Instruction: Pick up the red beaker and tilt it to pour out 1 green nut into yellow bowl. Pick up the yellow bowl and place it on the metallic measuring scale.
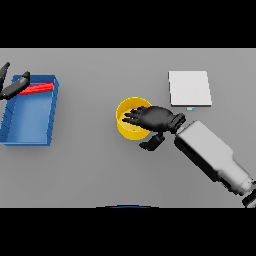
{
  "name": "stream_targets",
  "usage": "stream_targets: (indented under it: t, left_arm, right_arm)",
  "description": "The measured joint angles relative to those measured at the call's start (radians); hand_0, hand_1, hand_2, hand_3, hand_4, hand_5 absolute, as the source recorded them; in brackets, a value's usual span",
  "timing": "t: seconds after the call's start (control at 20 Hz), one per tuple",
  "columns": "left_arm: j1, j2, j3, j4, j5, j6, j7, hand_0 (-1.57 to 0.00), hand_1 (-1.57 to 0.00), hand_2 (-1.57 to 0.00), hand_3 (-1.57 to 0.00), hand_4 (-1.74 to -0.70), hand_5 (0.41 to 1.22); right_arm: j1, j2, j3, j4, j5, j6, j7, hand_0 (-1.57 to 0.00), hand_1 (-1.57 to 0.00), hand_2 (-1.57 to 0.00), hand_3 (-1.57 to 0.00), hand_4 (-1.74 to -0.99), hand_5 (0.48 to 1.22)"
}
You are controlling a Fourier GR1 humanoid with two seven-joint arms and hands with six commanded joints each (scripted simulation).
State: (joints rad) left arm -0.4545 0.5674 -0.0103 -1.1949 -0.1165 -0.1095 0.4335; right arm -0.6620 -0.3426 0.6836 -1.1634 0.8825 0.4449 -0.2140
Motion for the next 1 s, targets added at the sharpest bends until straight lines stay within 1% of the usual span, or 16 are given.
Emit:
stream_targets:
  t: [0.15,0.25,0.3,0.35,0.4,0.45,0.5,0.55,0.6,0.7,0.75,0.8,0.9,0.95,1.0]
  left_arm:
    - [0.008,0.015,0.000,-0.007,-0.005,-0.006,-0.002,0.00,0.00,0.00,0.00,-0.79,0.711]
    - [0.012,0.008,-0.007,-0.010,-0.008,-0.006,0.000,0.00,0.00,0.00,0.00,-0.79,0.714]
    - [0.003,0.014,-0.003,-0.004,-0.007,-0.008,0.010,0.00,0.00,0.00,0.00,-0.79,0.712]
    - [-0.005,0.007,-0.007,-0.001,-0.010,-0.005,0.012,0.00,0.00,0.00,0.00,-0.79,0.711]
    - [0.002,0.016,-0.003,-0.008,-0.009,-0.007,0.007,0.00,0.00,0.00,0.00,-0.79,0.710]
    - [0.002,0.011,-0.005,-0.001,-0.011,-0.005,0.005,0.00,0.00,0.00,0.00,-0.79,0.710]
    - [0.008,0.010,-0.008,-0.001,-0.014,-0.003,0.003,0.00,0.00,0.00,0.00,-0.79,0.710]
    - [0.003,0.007,-0.007,-0.002,-0.012,-0.003,-0.006,0.00,0.00,0.00,0.00,-0.79,0.707]
    - [0.004,0.007,-0.008,-0.002,-0.011,-0.004,-0.003,0.00,0.00,0.00,0.00,-0.79,0.707]
    - [0.010,0.015,-0.005,-0.003,-0.009,-0.009,-0.012,0.00,0.00,0.00,0.00,-0.78,0.712]
    - [0.000,0.011,-0.007,0.002,-0.014,-0.004,-0.002,0.00,0.00,0.00,0.00,-0.78,0.711]
    - [0.004,0.009,-0.007,0.004,-0.012,-0.006,-0.008,0.00,0.00,0.00,0.00,-0.78,0.710]
    - [-0.012,0.008,-0.009,0.011,-0.012,-0.011,0.000,0.00,0.00,0.00,0.00,-0.78,0.712]
    - [0.003,0.005,-0.009,0.006,-0.008,-0.012,-0.011,0.00,0.00,0.00,0.00,-0.79,0.707]
    - [0.002,0.008,-0.005,0.010,-0.006,-0.012,-0.013,0.00,0.00,0.00,0.00,-0.79,0.704]
  right_arm:
    - [-0.023,0.020,0.010,0.043,0.006,0.007,0.005,0.00,0.00,0.00,-0.02,-1.195,0.708]
    - [-0.026,0.027,0.008,0.050,0.002,0.011,0.008,0.00,-0.01,-0.04,-0.08,-1.234,0.770]
    - [-0.026,0.038,0.009,0.046,0.002,0.018,0.028,-0.05,-0.06,-0.09,-0.13,-1.261,0.809]
    - [-0.020,0.040,0.012,0.050,0.007,0.006,0.028,-0.19,-0.18,-0.19,-0.21,-1.309,0.891]
    - [-0.032,0.042,0.011,0.056,0.010,0.003,0.023,-0.45,-0.41,-0.35,-0.32,-1.363,0.957]
    - [-0.023,0.034,0.013,0.061,0.011,-0.009,0.002,-0.68,-0.64,-0.59,-0.57,-1.435,1.010]
    - [-0.022,0.029,0.012,0.063,0.006,-0.017,-0.020,-0.86,-0.83,-0.79,-0.68,-1.492,1.052]
    - [-0.024,0.024,0.009,0.056,-0.003,-0.008,-0.036,-1.00,-0.97,-0.95,-0.79,-1.540,1.086]
    - [-0.029,0.029,0.007,0.049,-0.007,0.011,-0.018,-1.11,-1.09,-1.07,-0.88,-1.578,1.113]
    - [-0.032,0.018,0.015,0.049,-0.009,0.011,-0.042,-1.28,-1.27,-1.19,-1.03,-1.637,1.152]
    - [-0.034,0.030,0.012,0.046,-0.013,0.025,-0.008,-1.34,-1.33,-1.25,-1.07,-1.658,1.166]
    - [-0.033,0.024,0.010,0.045,-0.021,0.033,-0.017,-1.38,-1.38,-1.29,-1.11,-1.674,1.177]
    - [-0.041,0.014,0.006,0.037,-0.025,0.053,0.003,-1.45,-1.45,-1.33,-1.17,-1.698,1.193]
    - [-0.038,0.016,0.006,0.029,-0.030,0.062,0.014,-1.48,-1.47,-1.35,-1.19,-1.707,1.198]
    - [-0.038,0.013,0.007,0.020,-0.033,0.064,0.012,-1.49,-1.49,-1.36,-1.20,-1.714,1.203]
